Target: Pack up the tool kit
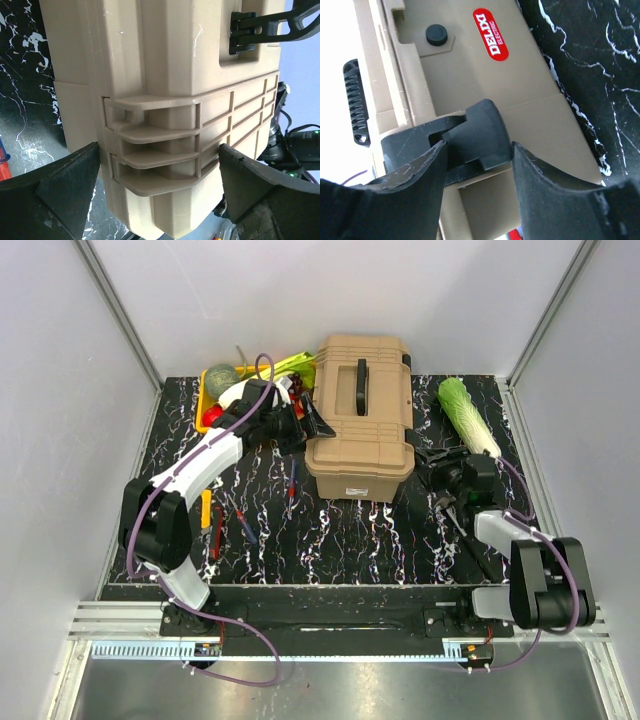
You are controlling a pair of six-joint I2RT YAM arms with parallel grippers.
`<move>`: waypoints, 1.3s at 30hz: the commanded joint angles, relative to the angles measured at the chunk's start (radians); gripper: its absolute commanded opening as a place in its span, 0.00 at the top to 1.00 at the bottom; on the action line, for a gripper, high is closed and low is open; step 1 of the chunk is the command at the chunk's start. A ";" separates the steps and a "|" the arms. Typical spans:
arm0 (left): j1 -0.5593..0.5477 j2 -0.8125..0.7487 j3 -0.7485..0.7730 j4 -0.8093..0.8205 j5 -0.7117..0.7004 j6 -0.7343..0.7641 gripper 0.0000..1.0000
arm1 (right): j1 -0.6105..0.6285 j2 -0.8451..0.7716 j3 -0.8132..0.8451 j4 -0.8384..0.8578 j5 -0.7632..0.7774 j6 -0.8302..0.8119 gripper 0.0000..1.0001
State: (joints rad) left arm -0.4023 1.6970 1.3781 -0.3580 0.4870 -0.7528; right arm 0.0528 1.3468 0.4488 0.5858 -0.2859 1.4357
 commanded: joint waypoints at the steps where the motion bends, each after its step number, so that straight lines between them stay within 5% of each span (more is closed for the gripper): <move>1: -0.087 0.030 -0.042 -0.156 -0.093 0.121 0.05 | 0.062 -0.130 0.125 -0.177 -0.194 -0.216 0.71; 7: -0.087 0.021 -0.018 -0.197 -0.151 0.150 0.05 | 0.062 -0.215 0.218 -0.434 -0.090 -0.379 0.63; 12: -0.087 -0.006 0.053 -0.251 -0.228 0.184 0.05 | 0.061 -0.296 0.290 -0.639 0.020 -0.468 0.23; 16: -0.087 -0.046 0.137 -0.297 -0.312 0.222 0.02 | 0.062 -0.376 0.320 -0.774 0.140 -0.546 0.08; 30: -0.087 -0.074 0.382 -0.323 -0.392 0.348 0.01 | 0.027 -0.213 0.504 -0.782 0.065 -0.710 0.05; 39: -0.108 0.084 0.516 -0.026 -0.221 0.389 0.01 | -0.027 -0.095 0.605 -0.779 -0.042 -0.712 0.06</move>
State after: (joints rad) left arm -0.4896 1.6970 1.8523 -0.5549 0.2050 -0.4099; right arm 0.0536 1.2140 0.9943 -0.2230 -0.2535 0.7444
